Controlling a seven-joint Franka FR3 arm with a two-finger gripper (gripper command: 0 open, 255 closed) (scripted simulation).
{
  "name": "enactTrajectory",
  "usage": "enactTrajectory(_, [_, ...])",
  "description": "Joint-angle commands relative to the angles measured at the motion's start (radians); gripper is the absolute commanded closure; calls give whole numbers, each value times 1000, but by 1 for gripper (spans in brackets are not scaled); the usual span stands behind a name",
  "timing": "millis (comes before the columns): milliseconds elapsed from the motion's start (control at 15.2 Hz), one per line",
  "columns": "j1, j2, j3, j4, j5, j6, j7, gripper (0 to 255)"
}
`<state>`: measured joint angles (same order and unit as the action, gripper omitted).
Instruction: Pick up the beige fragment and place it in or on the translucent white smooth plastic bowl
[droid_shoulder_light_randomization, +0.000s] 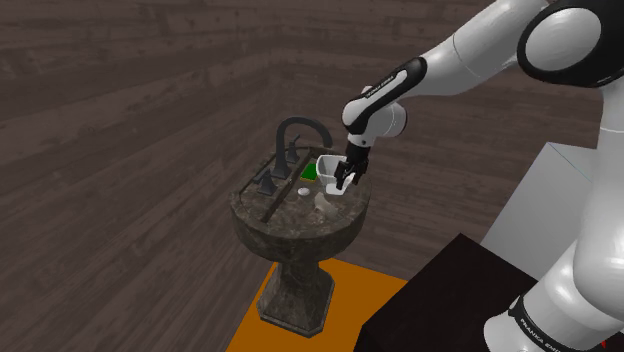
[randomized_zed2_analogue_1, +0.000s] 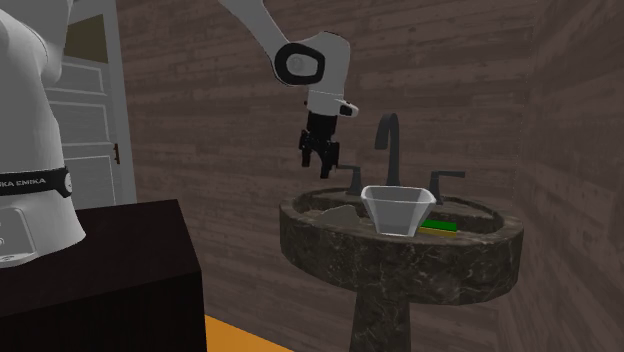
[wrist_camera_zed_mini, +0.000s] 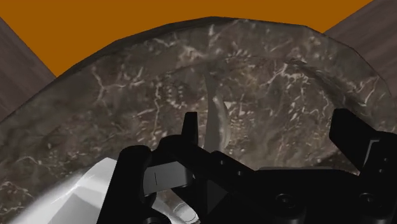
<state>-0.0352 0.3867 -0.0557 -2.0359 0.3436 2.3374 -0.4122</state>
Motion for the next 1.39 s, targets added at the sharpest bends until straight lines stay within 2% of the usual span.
enactTrajectory(0, [-7, 89, 8, 69, 16, 6, -8, 0])
enactTrajectory(396, [-31, 329, 30, 269, 45, 5, -22, 0])
enactTrajectory(924, [-24, 402, 45, 281, 61, 70, -32, 0])
enactTrajectory(1320, [-24, 402, 45, 281, 61, 70, -31, 0])
